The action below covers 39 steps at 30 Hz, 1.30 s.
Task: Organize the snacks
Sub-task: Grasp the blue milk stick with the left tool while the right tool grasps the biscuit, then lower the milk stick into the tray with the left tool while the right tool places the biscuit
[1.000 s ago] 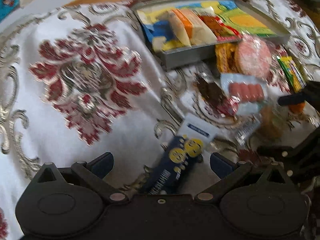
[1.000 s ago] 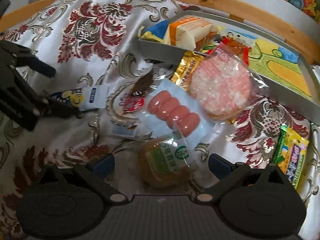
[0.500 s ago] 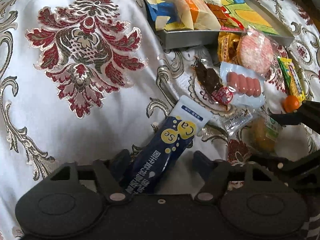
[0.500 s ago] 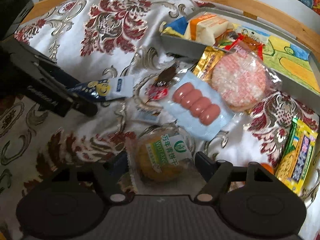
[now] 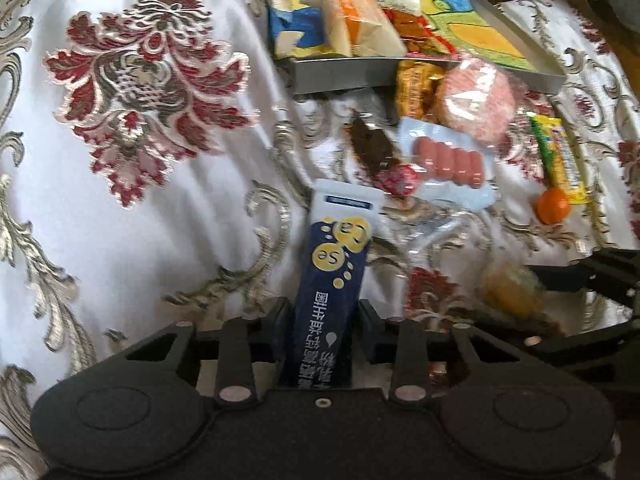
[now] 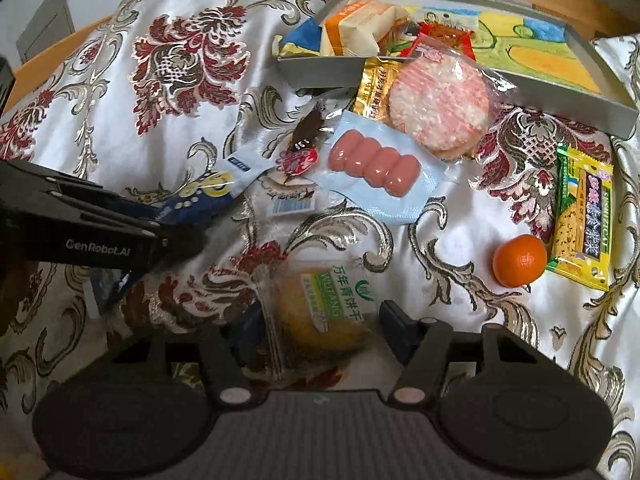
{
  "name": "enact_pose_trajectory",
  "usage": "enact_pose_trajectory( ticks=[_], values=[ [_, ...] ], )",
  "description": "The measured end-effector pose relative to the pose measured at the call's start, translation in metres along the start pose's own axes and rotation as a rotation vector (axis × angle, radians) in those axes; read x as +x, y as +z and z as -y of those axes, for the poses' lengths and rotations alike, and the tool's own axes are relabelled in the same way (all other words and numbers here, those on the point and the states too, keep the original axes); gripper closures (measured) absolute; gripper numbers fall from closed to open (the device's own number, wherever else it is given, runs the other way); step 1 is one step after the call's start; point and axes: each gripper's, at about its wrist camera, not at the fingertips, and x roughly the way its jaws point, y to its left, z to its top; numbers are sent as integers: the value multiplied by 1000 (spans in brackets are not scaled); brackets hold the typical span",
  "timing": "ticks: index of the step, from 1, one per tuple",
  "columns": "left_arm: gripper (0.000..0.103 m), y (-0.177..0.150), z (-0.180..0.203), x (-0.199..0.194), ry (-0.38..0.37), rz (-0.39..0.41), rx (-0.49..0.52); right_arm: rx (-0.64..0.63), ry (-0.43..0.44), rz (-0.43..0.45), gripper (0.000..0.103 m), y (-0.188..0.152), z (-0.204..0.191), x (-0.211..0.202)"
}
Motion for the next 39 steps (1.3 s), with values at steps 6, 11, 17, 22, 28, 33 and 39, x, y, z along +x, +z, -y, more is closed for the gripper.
enact_pose_trajectory(
  ticks=[6, 11, 17, 22, 28, 33, 39],
  values=[
    [70, -7, 10, 5, -70, -9, -15, -15, -17, 36, 38, -4, -7, -2],
    [67, -9, 16, 8, -54, 3, 4, 2, 0, 39, 36, -5, -5, -2],
    [68, -9, 16, 8, -41, 12, 22, -6, -8, 30, 35, -5, -8, 0],
    [71, -8, 14, 6, -47, 14, 7, -3, 3, 54, 51, -6, -8, -2],
    [74, -8, 12, 4, -91, 35, -43, 24, 35, 105, 54, -7, -4, -8],
    [75, -9, 15, -3, -110, 68, -58, 56, 62, 172, 56, -8, -1, -17],
    [76, -9, 20, -9, -128, 95, -66, 166, 85, 249, 57, -10, 17, -27]
  ],
)
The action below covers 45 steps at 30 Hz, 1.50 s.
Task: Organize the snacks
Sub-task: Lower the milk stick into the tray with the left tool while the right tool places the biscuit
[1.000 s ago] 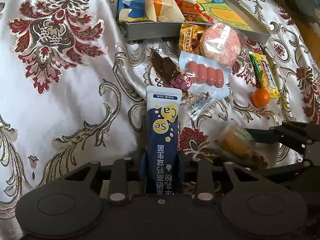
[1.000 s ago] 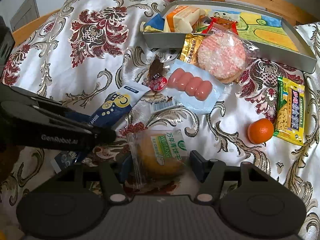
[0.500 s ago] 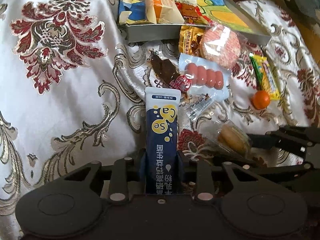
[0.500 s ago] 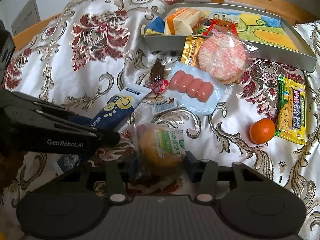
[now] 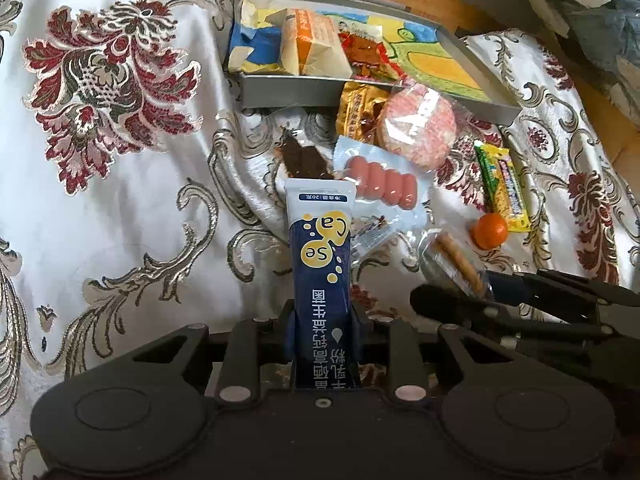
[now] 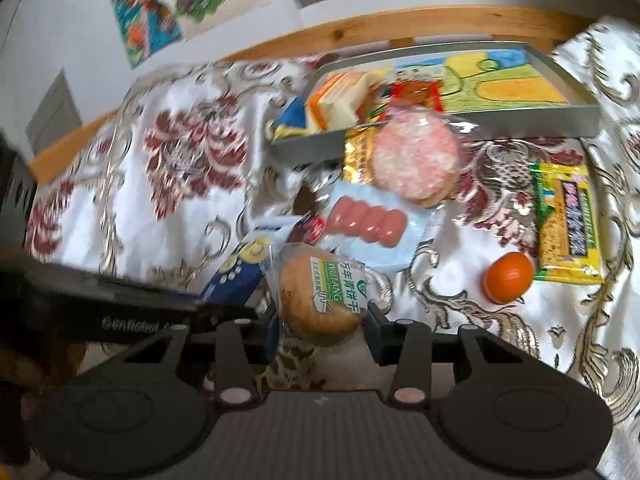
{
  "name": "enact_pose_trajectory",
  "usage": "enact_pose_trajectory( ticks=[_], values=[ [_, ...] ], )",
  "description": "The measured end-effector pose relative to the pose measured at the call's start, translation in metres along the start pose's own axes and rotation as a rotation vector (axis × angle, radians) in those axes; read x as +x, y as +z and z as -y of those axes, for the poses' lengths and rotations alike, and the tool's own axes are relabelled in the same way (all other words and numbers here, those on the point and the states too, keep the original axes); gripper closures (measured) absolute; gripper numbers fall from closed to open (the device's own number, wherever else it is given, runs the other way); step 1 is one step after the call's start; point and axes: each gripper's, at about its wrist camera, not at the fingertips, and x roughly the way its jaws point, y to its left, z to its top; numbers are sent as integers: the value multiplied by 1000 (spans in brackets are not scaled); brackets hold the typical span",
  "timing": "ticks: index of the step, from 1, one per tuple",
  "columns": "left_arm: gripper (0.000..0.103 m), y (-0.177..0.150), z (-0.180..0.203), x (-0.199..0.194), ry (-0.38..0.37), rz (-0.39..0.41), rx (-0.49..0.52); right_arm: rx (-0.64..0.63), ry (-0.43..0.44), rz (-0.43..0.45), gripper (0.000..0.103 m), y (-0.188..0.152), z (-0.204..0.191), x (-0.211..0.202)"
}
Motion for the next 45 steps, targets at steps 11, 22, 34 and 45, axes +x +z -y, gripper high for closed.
enact_pose_trajectory(
  ticks=[11, 22, 34, 45],
  values=[
    [76, 1, 8, -11, -9, 109, -4, 87, 10, 53, 58, 0, 14, -5],
    [76, 48, 20, -26, -9, 202, 13, 91, -23, 190, 58, 34, 24, -35],
    [75, 178, 57, 14, -29, 409, 37, -29, -149, 335, 57, 120, 77, -24],
    [75, 225, 72, 69, 5, 412, 26, -51, -212, 327, 57, 151, 115, 28]
  ],
)
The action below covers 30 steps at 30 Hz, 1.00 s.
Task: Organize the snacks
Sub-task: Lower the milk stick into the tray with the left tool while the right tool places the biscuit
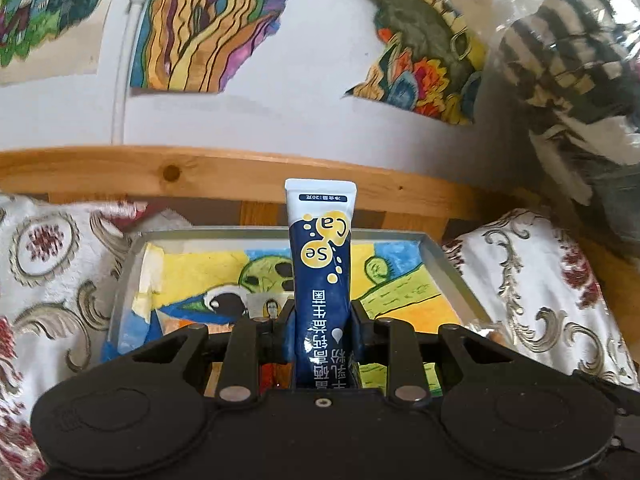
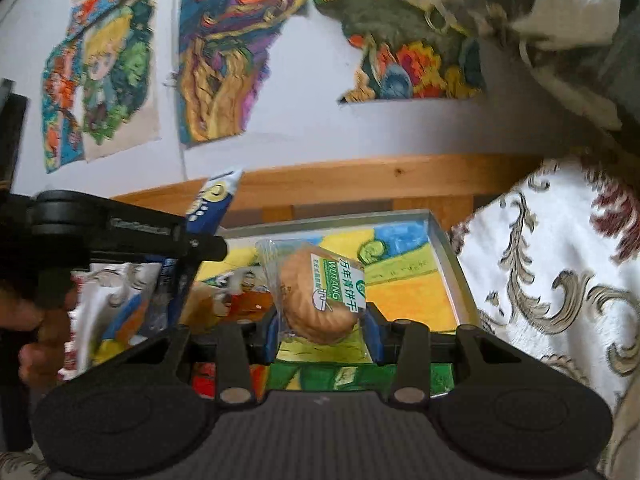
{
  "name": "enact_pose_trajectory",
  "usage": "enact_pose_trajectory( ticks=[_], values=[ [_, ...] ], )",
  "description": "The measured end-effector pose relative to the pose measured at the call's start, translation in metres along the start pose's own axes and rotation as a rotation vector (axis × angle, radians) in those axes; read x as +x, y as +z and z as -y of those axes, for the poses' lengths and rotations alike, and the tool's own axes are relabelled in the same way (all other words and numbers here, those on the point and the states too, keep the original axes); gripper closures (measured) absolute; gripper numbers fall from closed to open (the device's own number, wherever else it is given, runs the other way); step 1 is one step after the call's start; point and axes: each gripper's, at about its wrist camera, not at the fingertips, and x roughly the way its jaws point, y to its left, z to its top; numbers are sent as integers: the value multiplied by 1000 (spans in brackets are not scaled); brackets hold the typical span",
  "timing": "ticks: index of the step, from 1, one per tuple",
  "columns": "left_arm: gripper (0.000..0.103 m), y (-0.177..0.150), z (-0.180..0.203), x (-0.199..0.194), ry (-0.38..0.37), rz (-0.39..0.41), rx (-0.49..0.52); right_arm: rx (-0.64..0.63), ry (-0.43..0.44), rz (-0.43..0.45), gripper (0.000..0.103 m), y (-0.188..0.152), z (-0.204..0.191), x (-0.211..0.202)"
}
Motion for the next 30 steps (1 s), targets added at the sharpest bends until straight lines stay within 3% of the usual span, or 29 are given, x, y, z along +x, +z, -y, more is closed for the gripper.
enact_pose_trajectory(
  ticks=[7, 15, 19, 21, 23, 25, 30],
  values=[
    [75, -10, -4, 27, 40, -44, 3, 66, -13, -47, 57, -11, 7, 20],
    [75, -24, 1, 46, 60, -83, 45, 32, -35, -76, 57, -18, 5, 27],
    [73, -28, 3, 52, 58, -107, 34, 18, -46, -97, 54, -19, 3, 30],
    [71, -29, 3, 51, 64, -106, 27, 5, -54, -98, 46, -19, 1, 29],
    [62, -28, 3, 49, 75, -100, 16, -7, -61, -100, 29, -17, -1, 28],
    [49, -27, 3, 45, 80, -95, 3, -15, -71, -95, 21, -16, -2, 24],
    [26, -19, 5, 23, 89, -58, -36, -30, -95, -81, 9, -9, -3, 6]
  ],
)
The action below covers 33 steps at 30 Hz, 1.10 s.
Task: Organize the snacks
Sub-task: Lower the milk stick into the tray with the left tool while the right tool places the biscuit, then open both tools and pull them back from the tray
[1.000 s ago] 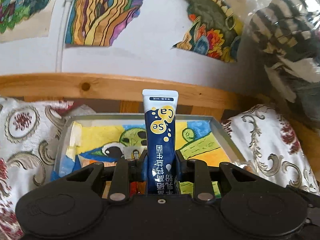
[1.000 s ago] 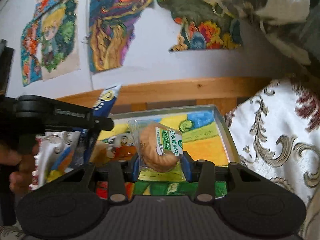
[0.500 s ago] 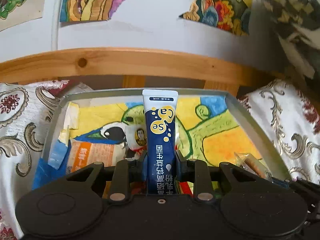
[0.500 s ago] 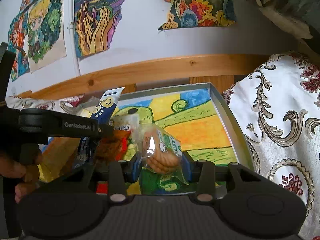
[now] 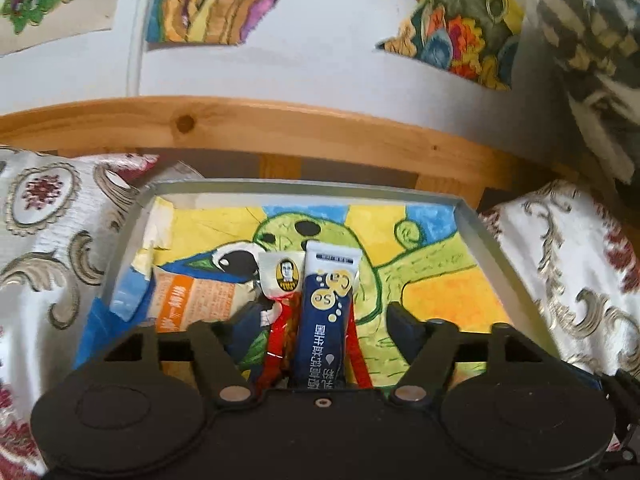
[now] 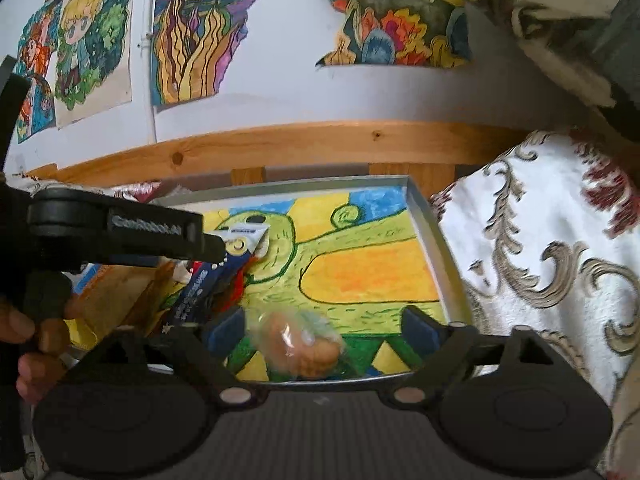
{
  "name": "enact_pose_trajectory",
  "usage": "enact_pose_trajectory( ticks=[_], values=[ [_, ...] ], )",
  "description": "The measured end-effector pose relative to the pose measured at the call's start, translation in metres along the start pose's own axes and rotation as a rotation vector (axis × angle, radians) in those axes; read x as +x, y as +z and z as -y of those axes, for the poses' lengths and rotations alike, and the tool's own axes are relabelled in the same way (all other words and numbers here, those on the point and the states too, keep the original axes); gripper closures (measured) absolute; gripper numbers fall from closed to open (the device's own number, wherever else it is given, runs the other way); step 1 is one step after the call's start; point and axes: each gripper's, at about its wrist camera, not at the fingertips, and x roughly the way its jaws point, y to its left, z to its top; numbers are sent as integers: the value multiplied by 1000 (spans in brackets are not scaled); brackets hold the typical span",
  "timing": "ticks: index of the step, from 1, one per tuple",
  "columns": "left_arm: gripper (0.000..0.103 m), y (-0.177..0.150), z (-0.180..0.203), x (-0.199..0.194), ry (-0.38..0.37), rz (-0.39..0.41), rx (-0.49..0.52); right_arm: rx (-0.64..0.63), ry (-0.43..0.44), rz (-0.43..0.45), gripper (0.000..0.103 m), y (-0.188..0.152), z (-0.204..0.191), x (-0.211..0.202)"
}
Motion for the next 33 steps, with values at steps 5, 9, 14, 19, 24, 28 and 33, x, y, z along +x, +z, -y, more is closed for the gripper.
enact_pose_trajectory(
  ticks=[5, 9, 14, 19, 24, 28, 33],
  values=[
    [10, 7, 1, -36, 34, 46, -36, -23, -28, 43, 0, 10, -2, -29],
    [4, 11, 2, -71, 49, 89, -42, -17, -35, 71, 0, 20, -2, -57],
    [2, 13, 4, -116, 50, 133, -53, -13, -34, 126, 0, 33, -3, -97],
    [1, 7, 3, -159, 61, 175, -52, -24, -35, 175, 0, 40, -6, -137],
    [1, -5, 1, -198, 90, 209, -66, -46, -20, 214, 0, 40, -13, -174],
    [1, -21, -1, -227, 110, 233, -68, -62, -11, 247, 0, 34, -20, -200],
    [1, -47, -7, -249, 147, 236, -92, -74, -40, 278, 0, 13, -28, -224]
  ],
)
